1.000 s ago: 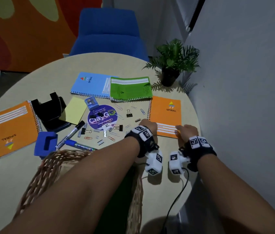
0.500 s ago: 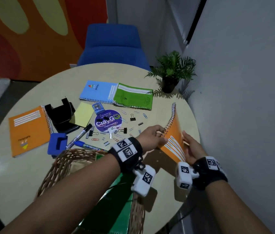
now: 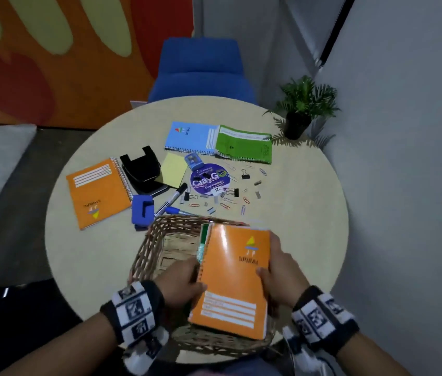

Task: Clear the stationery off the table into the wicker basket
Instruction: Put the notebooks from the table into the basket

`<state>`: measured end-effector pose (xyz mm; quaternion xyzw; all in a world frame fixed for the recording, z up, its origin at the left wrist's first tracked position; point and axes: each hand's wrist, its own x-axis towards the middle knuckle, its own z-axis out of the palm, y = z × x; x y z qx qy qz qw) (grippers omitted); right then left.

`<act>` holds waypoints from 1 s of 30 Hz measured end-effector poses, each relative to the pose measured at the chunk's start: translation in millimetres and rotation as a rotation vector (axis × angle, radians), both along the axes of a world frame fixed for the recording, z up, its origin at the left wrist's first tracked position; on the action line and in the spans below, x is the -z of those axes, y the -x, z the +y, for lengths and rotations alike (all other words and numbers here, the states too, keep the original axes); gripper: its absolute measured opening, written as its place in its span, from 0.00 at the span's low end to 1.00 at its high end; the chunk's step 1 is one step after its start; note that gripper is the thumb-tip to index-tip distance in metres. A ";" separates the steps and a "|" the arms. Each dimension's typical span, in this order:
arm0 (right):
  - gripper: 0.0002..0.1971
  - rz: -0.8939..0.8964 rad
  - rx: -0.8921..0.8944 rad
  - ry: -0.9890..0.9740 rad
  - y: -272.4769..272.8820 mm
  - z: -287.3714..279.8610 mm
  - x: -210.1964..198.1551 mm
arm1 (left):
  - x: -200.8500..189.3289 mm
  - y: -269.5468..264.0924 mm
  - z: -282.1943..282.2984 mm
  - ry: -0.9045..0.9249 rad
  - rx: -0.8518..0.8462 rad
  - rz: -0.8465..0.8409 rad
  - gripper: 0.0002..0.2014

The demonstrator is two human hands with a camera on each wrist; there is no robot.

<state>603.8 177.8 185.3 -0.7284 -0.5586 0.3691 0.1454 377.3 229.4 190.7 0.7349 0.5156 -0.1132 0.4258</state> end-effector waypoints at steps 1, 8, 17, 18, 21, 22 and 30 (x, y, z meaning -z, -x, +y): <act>0.41 -0.048 -0.004 0.005 7.5 -3.4 8.3 | 8.1 3.2 -4.5 -0.016 0.047 0.056 0.09; 0.53 -0.284 0.012 0.026 29.6 1.1 47.1 | 27.3 10.6 -1.7 0.016 0.053 0.083 0.14; 0.12 -0.765 -0.340 0.392 53.0 4.8 29.5 | 45.3 5.2 -4.1 0.052 0.189 0.102 0.17; 0.13 -0.768 -0.353 0.400 55.8 7.1 29.0 | 46.0 5.9 -3.4 0.072 0.189 0.092 0.16; 0.14 -0.756 -0.374 0.433 61.2 14.5 26.5 | 48.8 9.5 0.7 0.123 0.190 0.062 0.16; 0.16 -0.752 -0.389 0.463 62.7 17.1 24.5 | 48.5 11.7 2.0 0.150 0.167 0.018 0.15; 0.20 -0.449 -0.274 0.218 108.1 90.3 -32.5 | 8.7 90.8 69.8 0.181 -0.569 -0.561 0.06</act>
